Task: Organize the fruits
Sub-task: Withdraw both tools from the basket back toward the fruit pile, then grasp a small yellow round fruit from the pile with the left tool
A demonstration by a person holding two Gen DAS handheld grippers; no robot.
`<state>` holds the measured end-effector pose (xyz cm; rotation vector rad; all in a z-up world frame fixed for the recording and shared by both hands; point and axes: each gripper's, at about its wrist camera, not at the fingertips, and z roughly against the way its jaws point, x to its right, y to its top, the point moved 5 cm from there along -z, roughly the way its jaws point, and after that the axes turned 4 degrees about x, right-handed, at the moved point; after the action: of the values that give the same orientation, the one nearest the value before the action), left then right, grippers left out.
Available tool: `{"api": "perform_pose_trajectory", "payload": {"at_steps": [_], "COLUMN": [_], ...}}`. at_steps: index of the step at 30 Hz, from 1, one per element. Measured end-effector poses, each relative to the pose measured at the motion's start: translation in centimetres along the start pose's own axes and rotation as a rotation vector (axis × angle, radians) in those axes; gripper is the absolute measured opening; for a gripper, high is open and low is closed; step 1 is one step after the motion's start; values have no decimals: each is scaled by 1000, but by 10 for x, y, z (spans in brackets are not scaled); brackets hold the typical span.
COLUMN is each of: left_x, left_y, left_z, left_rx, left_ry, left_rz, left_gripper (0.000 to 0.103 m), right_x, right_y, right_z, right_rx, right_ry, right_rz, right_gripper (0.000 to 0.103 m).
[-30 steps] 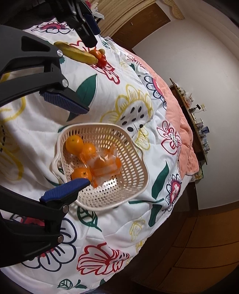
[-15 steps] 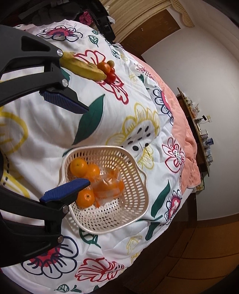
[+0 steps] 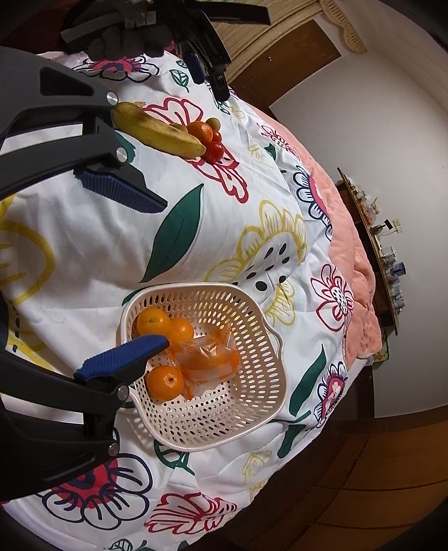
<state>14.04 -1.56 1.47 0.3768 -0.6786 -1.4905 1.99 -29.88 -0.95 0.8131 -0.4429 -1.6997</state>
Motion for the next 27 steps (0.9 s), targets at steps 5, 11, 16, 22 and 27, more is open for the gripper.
{"api": "perform_pose_trajectory", "payload": {"at_steps": [5,11,16,22,27], "left_x": [0,-6,-9,-9,-8], "left_y": [4,6,10,13,13], "left_z": [-22,-45,-58,-66,-69], "left_rx": [-49,-84,-100,-89,-78], "left_ry": [-9,-5,-32,-25,2], "left_rz": [17,68,112,114,81], "left_gripper": [71,62,56,46,40], "right_x": [0,1,3,4,0], "right_y": [0,-1,-2,-3,-5], "right_z": [0,-1,-2,-4,-4], "right_rx": [-2,-4,-8,-13,-15], "right_ry": [1,0,-1,0,3], "right_rz": [1,-1,-4,-8,5], "right_gripper": [73,73,73,73,73]}}
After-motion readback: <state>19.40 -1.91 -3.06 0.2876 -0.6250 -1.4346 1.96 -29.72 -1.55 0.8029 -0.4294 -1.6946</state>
